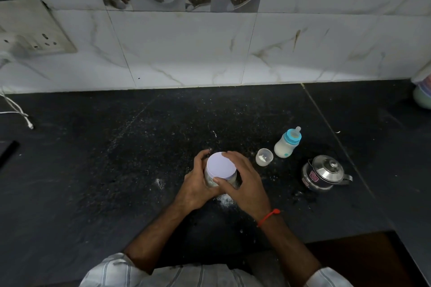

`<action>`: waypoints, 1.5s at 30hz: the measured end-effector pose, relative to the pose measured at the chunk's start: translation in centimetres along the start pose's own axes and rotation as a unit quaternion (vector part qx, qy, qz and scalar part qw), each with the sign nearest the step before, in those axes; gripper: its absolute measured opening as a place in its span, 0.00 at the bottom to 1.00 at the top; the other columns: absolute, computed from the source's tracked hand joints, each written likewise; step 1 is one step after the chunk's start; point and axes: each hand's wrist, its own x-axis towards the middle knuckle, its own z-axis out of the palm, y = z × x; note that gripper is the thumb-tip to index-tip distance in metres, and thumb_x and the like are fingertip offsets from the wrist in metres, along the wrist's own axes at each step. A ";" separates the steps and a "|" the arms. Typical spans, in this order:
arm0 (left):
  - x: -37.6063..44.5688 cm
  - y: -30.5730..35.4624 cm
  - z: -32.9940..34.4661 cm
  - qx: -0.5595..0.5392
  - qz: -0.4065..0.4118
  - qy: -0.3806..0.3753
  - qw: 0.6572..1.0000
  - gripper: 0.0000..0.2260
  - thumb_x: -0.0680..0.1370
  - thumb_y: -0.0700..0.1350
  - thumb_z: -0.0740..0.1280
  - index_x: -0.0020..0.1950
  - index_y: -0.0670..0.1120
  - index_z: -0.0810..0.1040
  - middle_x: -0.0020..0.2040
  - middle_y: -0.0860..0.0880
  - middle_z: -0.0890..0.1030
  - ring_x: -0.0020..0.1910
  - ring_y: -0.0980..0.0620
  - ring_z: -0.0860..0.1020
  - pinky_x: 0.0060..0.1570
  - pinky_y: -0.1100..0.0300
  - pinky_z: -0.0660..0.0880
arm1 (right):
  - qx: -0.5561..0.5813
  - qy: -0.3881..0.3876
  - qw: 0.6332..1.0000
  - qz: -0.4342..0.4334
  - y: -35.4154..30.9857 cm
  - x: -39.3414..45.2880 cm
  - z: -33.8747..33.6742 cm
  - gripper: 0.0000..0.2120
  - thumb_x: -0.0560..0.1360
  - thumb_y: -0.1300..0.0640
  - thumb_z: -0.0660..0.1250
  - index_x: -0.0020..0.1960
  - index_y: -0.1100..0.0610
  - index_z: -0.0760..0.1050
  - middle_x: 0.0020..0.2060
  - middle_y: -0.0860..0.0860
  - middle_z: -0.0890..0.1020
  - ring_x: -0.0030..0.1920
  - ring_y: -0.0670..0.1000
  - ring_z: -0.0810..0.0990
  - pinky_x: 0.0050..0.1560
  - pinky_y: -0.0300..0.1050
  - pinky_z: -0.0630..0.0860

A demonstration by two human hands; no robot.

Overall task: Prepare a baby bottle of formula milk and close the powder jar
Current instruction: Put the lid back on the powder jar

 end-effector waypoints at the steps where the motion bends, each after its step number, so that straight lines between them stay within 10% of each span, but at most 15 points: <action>1: 0.0 0.0 0.0 0.003 -0.002 0.001 1.000 0.51 0.62 0.60 0.79 0.78 0.59 0.55 0.68 0.58 0.76 0.67 0.53 0.77 0.67 0.52 0.77 | -0.001 -0.003 1.000 -0.004 0.0 0.0 0.0 0.29 0.75 0.53 0.77 0.73 0.50 0.72 0.72 0.47 0.71 0.73 0.40 0.68 0.71 0.35 0.68; 17: 0.3 -0.5 0.3 0.041 -0.009 0.020 0.999 0.47 0.68 0.45 0.82 0.80 0.54 0.58 0.64 0.62 0.76 0.64 0.55 0.78 0.58 0.66 0.77 | 0.047 0.082 0.994 -0.046 2.2 -1.4 2.7 0.22 0.76 0.54 0.73 0.69 0.54 0.79 0.74 0.53 0.70 0.77 0.49 0.67 0.74 0.45 0.69; 26: 0.2 -0.3 0.2 0.035 -0.011 0.019 0.999 0.50 0.65 0.48 0.85 0.79 0.56 0.58 0.64 0.61 0.76 0.62 0.56 0.77 0.56 0.67 0.75 | -0.190 -0.213 0.957 -0.059 -0.8 3.6 -3.3 0.32 0.75 0.45 0.71 0.77 0.40 0.65 0.73 0.46 0.68 0.70 0.52 0.70 0.70 0.54 0.70; 32: 0.3 -0.4 0.1 0.010 -0.021 0.010 1.000 0.52 0.62 0.50 0.87 0.78 0.55 0.60 0.61 0.71 0.74 0.57 0.71 0.78 0.54 0.72 0.76 | -0.420 -0.141 0.896 0.020 -4.3 5.5 -1.1 0.42 0.70 0.23 0.62 0.69 0.55 0.67 0.58 0.56 0.80 0.53 0.62 0.83 0.49 0.55 0.75; 36: 0.2 -0.5 0.2 0.011 -0.021 0.005 1.000 0.56 0.62 0.53 0.86 0.81 0.55 0.55 0.65 0.59 0.78 0.62 0.59 0.79 0.59 0.65 0.75 | -0.449 -0.146 0.881 0.030 -4.1 6.6 -1.9 0.43 0.74 0.22 0.51 0.66 0.59 0.70 0.55 0.60 0.84 0.52 0.63 0.84 0.49 0.55 0.75; 41: 0.4 -0.9 0.3 0.008 -0.014 0.022 1.000 0.56 0.59 0.54 0.87 0.79 0.57 0.57 0.65 0.57 0.79 0.63 0.56 0.79 0.62 0.57 0.78 | -0.408 -0.340 0.847 -0.027 -5.5 7.3 -4.1 0.38 0.74 0.31 0.66 0.78 0.40 0.55 0.67 0.56 0.74 0.63 0.62 0.78 0.59 0.57 0.72; 45: 0.3 -1.1 0.6 0.001 -0.005 0.026 1.000 0.54 0.59 0.51 0.87 0.78 0.56 0.61 0.61 0.63 0.80 0.60 0.59 0.81 0.61 0.59 0.79 | -0.441 -0.245 0.862 -0.042 -4.7 6.7 -2.8 0.40 0.71 0.26 0.65 0.70 0.54 0.65 0.58 0.57 0.82 0.54 0.62 0.83 0.47 0.52 0.70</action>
